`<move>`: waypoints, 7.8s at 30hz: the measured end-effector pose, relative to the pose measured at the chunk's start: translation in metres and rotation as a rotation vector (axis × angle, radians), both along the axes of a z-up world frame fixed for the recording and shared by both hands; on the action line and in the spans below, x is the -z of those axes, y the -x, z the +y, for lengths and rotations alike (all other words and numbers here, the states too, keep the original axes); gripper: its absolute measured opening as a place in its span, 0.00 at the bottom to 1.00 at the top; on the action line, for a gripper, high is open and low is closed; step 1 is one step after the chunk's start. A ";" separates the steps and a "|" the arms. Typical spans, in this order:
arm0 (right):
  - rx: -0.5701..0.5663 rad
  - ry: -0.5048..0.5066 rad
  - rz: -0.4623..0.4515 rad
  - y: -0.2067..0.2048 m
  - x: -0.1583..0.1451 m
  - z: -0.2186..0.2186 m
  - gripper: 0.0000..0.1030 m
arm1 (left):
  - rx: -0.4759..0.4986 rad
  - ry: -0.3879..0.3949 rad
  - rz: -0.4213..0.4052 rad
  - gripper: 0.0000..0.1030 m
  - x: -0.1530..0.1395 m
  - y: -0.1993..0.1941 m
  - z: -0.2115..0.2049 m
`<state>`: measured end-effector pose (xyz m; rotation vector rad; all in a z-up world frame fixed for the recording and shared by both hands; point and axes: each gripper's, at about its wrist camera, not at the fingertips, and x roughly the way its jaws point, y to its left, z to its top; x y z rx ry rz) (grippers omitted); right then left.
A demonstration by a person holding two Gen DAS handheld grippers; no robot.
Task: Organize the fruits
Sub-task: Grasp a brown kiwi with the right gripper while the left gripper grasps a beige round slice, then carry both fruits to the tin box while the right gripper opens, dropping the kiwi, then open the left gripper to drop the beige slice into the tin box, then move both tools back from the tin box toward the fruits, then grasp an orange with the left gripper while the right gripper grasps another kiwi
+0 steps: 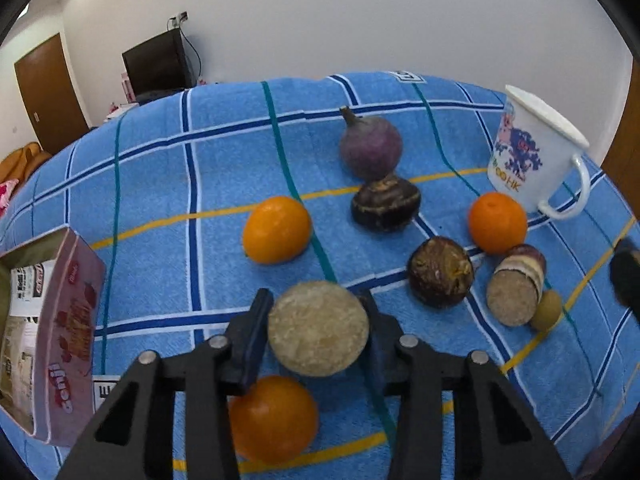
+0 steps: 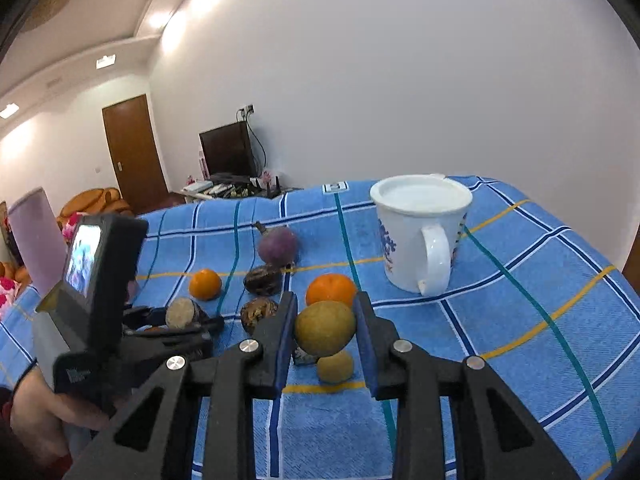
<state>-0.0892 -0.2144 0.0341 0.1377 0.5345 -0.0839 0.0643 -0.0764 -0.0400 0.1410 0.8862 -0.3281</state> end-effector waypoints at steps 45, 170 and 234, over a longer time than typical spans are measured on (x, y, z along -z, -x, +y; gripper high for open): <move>-0.341 -0.060 0.003 -0.107 0.002 0.251 0.30 | -0.408 -0.069 -0.319 0.42 -0.044 0.010 0.269; -0.135 0.085 -0.155 -0.065 0.005 0.198 0.68 | -0.472 -0.073 -0.439 0.94 -0.046 0.056 0.232; 0.111 -0.175 0.055 -0.023 0.021 -0.059 0.68 | 0.001 0.029 -0.010 0.39 -0.005 0.044 0.040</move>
